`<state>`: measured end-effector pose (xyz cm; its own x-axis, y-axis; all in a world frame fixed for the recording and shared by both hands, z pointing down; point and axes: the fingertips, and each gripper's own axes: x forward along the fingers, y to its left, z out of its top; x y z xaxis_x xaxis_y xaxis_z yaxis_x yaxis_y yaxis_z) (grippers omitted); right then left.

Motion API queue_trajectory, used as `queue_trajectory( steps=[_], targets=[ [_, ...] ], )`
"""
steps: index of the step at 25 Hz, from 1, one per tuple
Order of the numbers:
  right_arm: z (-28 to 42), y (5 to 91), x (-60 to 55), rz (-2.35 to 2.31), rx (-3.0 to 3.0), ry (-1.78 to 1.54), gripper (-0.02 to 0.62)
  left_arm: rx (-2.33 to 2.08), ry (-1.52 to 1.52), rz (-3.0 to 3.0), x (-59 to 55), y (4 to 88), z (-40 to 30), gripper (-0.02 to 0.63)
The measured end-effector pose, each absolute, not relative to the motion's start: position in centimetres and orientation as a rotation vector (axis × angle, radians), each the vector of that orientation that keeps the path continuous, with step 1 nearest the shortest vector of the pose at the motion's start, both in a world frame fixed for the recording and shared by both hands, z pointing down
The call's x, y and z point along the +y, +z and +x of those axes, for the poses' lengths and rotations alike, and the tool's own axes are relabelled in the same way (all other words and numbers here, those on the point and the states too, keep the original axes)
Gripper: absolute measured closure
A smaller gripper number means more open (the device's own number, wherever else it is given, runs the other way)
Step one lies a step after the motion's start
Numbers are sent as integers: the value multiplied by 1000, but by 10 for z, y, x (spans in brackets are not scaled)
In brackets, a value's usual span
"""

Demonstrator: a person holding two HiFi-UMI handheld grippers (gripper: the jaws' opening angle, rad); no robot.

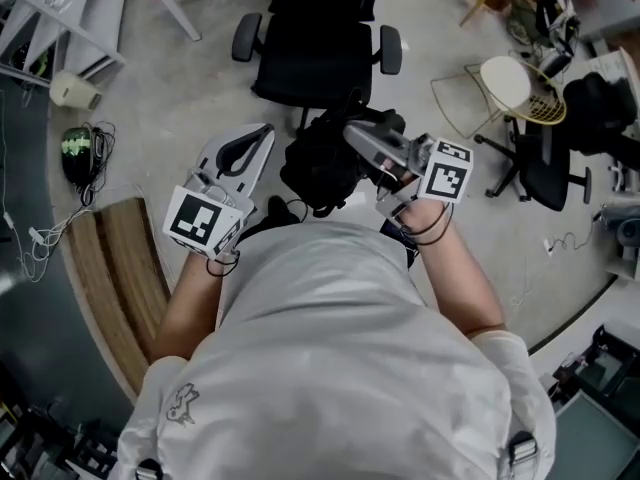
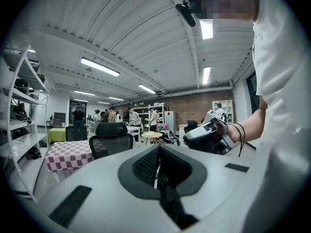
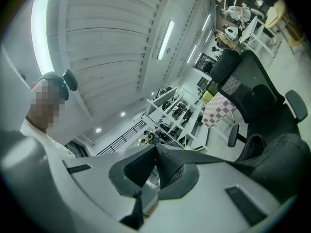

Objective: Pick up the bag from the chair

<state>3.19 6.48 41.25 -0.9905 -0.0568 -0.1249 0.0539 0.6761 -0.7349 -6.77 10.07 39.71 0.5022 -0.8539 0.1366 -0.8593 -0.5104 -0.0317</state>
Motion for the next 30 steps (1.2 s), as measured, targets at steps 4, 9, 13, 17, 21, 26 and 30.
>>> queue_trajectory(
  steps=[4,9,13,17,21,26,30],
  targets=[
    [68,426,84,6,2756,-1264,563,-1547,211,2666,119,406,-32,594],
    [110,429,103,12,2754,-1259,563,-1575,218,2666,143,403,8,594],
    [135,430,120,21,2773,-1245,563,-1580,218,2673,164,402,40,594],
    [157,434,141,22,2781,-1232,563,-1580,207,2660,186,404,67,594],
    [173,441,155,-4,2761,-1241,563,-1563,210,2650,199,411,82,594],
    [193,450,175,-53,2723,-1264,563,-1564,180,2631,215,418,93,594],
    [207,451,182,-77,2701,-1258,563,-1565,151,2604,225,422,100,594]
  ],
)
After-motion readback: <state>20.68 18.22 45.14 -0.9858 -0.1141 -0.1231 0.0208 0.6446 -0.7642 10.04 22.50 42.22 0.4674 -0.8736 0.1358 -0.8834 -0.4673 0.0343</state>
